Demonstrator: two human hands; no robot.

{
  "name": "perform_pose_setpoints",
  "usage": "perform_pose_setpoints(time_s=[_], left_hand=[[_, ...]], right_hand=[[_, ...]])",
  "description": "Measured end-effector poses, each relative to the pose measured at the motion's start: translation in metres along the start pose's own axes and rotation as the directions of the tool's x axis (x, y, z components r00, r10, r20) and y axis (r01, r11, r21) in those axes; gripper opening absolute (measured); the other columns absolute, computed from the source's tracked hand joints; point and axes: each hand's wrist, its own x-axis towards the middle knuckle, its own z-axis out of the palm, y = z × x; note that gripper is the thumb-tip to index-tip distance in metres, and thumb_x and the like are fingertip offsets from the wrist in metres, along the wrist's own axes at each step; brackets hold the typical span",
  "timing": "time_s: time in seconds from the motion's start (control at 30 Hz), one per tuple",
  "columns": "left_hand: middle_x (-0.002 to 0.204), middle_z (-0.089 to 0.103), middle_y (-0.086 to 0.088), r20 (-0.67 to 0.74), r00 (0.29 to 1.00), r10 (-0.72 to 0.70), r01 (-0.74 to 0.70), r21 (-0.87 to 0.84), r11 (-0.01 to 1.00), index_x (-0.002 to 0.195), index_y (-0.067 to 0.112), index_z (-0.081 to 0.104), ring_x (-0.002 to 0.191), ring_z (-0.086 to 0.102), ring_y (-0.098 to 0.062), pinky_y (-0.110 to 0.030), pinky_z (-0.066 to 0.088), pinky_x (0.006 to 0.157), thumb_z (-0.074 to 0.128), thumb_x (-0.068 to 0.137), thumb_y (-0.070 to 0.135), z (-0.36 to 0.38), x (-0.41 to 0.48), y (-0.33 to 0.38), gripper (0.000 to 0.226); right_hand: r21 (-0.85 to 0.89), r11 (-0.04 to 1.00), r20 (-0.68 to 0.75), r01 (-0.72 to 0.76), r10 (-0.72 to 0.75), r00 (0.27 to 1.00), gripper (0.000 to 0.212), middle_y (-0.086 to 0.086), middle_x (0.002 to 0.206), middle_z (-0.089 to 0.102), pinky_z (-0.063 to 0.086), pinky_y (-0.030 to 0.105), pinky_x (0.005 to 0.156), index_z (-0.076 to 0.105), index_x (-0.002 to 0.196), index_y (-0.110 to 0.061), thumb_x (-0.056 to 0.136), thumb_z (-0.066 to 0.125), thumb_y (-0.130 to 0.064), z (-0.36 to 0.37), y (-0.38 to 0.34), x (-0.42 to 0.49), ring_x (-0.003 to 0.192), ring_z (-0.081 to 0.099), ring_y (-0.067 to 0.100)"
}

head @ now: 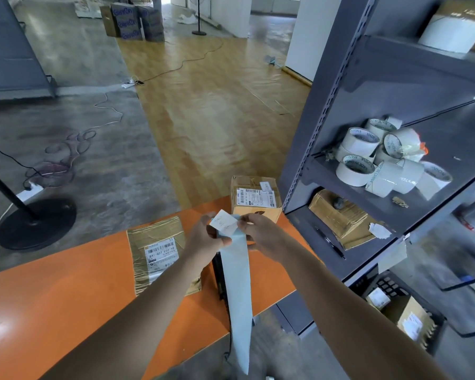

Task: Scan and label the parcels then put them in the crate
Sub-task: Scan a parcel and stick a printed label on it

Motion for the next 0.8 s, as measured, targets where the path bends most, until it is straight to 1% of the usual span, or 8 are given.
perform_pose_setpoints(time_s=[0.13, 0.27, 0.33, 0.4, 0.47, 0.5, 0.7, 0.8], left_hand=[[0.105, 0.065, 0.006, 0.061, 0.998, 0.006, -0.002, -0.06, 0.998, 0.133, 0.017, 0.048, 0.09, 0.065, -0.006, -0.013, 0.051, 0.063, 0.079, 0.075, 0.003, 0.001, -0.002, 0.002, 0.067], [0.108, 0.066, -0.001, 0.128, 0.992, -0.002, 0.012, -0.077, 0.997, 0.133, 0.02, 0.043, 0.091, 0.067, -0.008, -0.015, 0.053, 0.061, 0.082, 0.074, 0.004, -0.001, -0.003, 0.008, 0.073], [0.109, 0.062, 0.002, 0.091, 0.996, -0.008, 0.012, -0.05, 0.999, 0.124, 0.023, 0.046, 0.093, 0.064, -0.008, -0.021, 0.054, 0.066, 0.08, 0.078, 0.015, -0.003, -0.004, 0.011, 0.059], [0.11, 0.061, 0.003, 0.017, 1.0, -0.018, 0.018, -0.033, 0.999, 0.115, 0.02, 0.053, 0.096, 0.06, -0.007, -0.032, 0.055, 0.08, 0.074, 0.084, 0.026, -0.005, -0.003, 0.008, 0.038], [0.107, 0.061, 0.006, -0.003, 1.0, -0.028, 0.028, -0.03, 0.999, 0.108, 0.02, 0.06, 0.097, 0.056, -0.005, -0.04, 0.052, 0.093, 0.065, 0.09, 0.029, -0.004, -0.002, 0.005, 0.021], [0.104, 0.06, 0.007, 0.002, 1.0, -0.025, 0.025, -0.013, 1.0, 0.104, 0.021, 0.062, 0.097, 0.055, -0.004, -0.043, 0.051, 0.095, 0.062, 0.091, 0.028, -0.001, -0.002, 0.004, 0.015], [0.094, 0.059, 0.01, 0.008, 1.0, 0.012, -0.013, 0.076, 0.997, 0.094, 0.021, 0.064, 0.089, 0.054, -0.002, -0.037, 0.054, 0.087, 0.06, 0.093, 0.025, 0.019, -0.002, 0.007, 0.006], [0.092, 0.059, 0.013, 0.03, 1.0, 0.0, -0.004, 0.108, 0.994, 0.09, 0.023, 0.062, 0.089, 0.055, -0.003, -0.034, 0.053, 0.085, 0.059, 0.093, 0.025, 0.028, -0.002, 0.008, 0.005]], right_hand=[[0.044, 0.999, -0.01, -0.013, 0.013, 1.0, 0.021, 0.01, 0.122, 0.064, 0.054, 0.046, 0.094, 0.059, 0.118, -0.011, 0.102, 0.051, -0.021, 0.0, 0.007, 0.005, 0.113, 0.062, 0.026], [0.041, 0.998, -0.094, -0.038, 0.042, 0.995, 0.024, 0.009, 0.124, 0.063, 0.054, 0.051, 0.092, 0.06, 0.12, -0.013, 0.101, 0.052, -0.026, -0.006, 0.011, 0.01, 0.112, 0.062, 0.027], [0.004, 0.998, -0.133, -0.064, 0.064, 0.989, 0.022, 0.008, 0.123, 0.062, 0.054, 0.051, 0.091, 0.06, 0.119, -0.014, 0.102, 0.051, -0.025, -0.012, 0.011, 0.009, 0.113, 0.06, 0.027], [-0.032, 0.995, -0.166, -0.099, 0.093, 0.982, 0.02, 0.008, 0.124, 0.06, 0.053, 0.052, 0.092, 0.059, 0.118, -0.015, 0.102, 0.05, -0.024, -0.019, 0.012, 0.009, 0.116, 0.056, 0.029], [-0.068, 0.988, -0.187, -0.136, 0.122, 0.975, 0.023, 0.007, 0.126, 0.058, 0.051, 0.053, 0.094, 0.058, 0.122, -0.016, 0.102, 0.051, -0.024, -0.025, 0.014, 0.008, 0.118, 0.052, 0.03], [-0.083, 0.985, -0.194, -0.148, 0.13, 0.972, 0.025, 0.006, 0.128, 0.057, 0.051, 0.053, 0.094, 0.058, 0.124, -0.016, 0.101, 0.051, -0.025, -0.027, 0.016, 0.008, 0.119, 0.052, 0.03], [-0.108, 0.975, -0.201, -0.196, 0.172, 0.964, 0.032, 0.007, 0.134, 0.052, 0.05, 0.053, 0.096, 0.055, 0.132, -0.015, 0.101, 0.052, -0.024, -0.037, 0.025, 0.001, 0.127, 0.045, 0.032], [-0.13, 0.971, -0.21, -0.202, 0.173, 0.962, 0.031, 0.005, 0.127, 0.055, 0.052, 0.052, 0.094, 0.055, 0.131, -0.015, 0.102, 0.052, -0.025, -0.041, 0.029, 0.0, 0.122, 0.048, 0.029]])
